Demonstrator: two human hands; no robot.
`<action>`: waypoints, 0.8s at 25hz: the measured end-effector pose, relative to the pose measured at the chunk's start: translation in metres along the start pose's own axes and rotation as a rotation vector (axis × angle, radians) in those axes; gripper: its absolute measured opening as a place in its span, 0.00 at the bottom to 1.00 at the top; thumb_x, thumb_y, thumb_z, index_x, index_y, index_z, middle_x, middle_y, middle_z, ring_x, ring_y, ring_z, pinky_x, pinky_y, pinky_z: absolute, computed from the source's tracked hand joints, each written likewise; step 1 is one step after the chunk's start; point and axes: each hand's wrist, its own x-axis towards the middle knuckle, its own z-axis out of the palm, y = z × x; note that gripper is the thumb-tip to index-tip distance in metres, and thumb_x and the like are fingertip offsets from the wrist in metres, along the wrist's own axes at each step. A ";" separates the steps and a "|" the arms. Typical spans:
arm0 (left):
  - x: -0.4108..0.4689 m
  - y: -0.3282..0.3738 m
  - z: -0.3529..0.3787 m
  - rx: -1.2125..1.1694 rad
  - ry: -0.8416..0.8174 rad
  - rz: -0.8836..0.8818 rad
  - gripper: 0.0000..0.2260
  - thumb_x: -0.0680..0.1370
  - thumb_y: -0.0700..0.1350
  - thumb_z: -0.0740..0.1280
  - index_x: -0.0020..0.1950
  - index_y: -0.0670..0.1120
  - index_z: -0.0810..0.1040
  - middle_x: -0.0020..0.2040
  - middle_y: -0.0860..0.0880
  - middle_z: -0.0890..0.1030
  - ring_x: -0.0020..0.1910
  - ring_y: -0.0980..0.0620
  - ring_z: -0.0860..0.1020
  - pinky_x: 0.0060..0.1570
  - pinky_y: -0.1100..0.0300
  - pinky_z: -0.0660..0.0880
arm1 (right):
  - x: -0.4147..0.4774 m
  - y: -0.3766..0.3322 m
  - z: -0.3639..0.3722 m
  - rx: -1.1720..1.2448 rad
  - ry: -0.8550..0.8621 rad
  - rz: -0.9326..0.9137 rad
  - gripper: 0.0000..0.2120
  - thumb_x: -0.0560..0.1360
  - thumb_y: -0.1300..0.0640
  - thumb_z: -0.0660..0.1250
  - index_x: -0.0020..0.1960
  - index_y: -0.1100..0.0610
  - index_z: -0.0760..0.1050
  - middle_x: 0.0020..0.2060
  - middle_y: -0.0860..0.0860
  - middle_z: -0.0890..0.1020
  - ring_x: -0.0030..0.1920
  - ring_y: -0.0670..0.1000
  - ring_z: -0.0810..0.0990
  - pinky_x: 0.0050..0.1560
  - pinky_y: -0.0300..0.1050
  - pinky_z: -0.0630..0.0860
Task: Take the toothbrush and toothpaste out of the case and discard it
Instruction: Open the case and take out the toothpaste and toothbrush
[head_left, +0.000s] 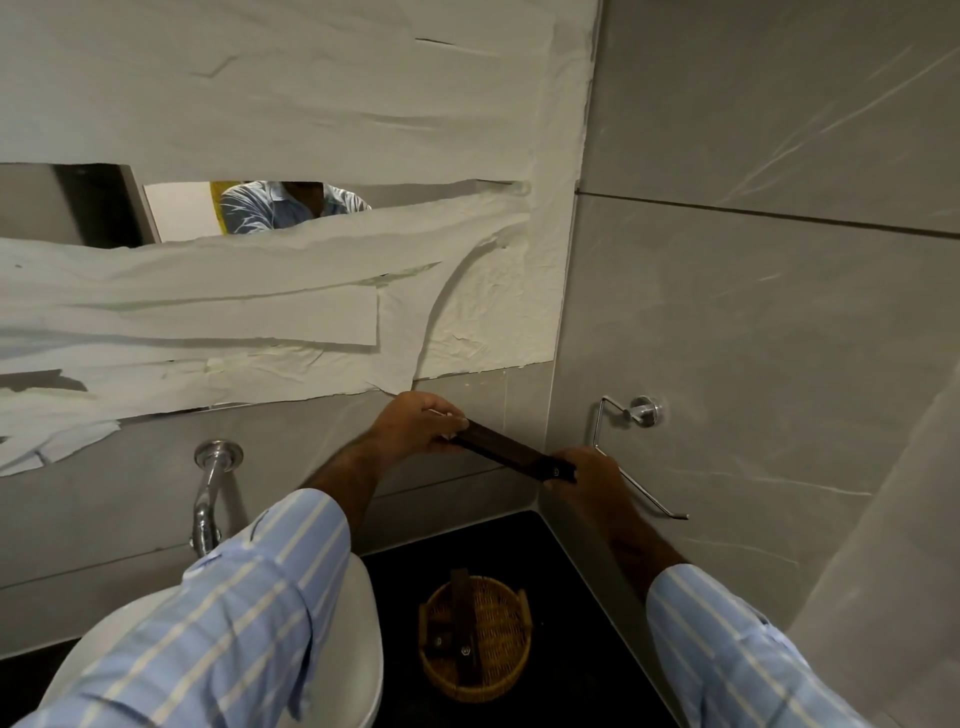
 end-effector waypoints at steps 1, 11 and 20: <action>0.001 0.000 0.001 -0.029 0.030 0.010 0.10 0.74 0.36 0.72 0.52 0.32 0.81 0.54 0.32 0.81 0.54 0.38 0.83 0.55 0.44 0.81 | 0.001 -0.001 0.004 0.099 0.043 0.132 0.20 0.72 0.53 0.73 0.62 0.57 0.77 0.52 0.53 0.81 0.52 0.54 0.80 0.50 0.42 0.71; 0.001 -0.019 0.001 -0.325 0.050 -0.022 0.08 0.74 0.37 0.72 0.52 0.35 0.83 0.57 0.32 0.81 0.56 0.36 0.82 0.53 0.50 0.82 | 0.027 -0.062 0.032 1.880 -0.038 0.712 0.10 0.78 0.66 0.66 0.58 0.67 0.74 0.41 0.64 0.86 0.44 0.61 0.84 0.36 0.51 0.86; 0.001 -0.034 0.003 0.209 0.374 0.106 0.03 0.72 0.41 0.74 0.41 0.50 0.83 0.42 0.45 0.86 0.41 0.47 0.85 0.47 0.55 0.82 | 0.042 -0.067 0.036 1.827 -0.050 0.646 0.10 0.78 0.66 0.65 0.59 0.65 0.74 0.37 0.61 0.87 0.41 0.59 0.87 0.34 0.49 0.85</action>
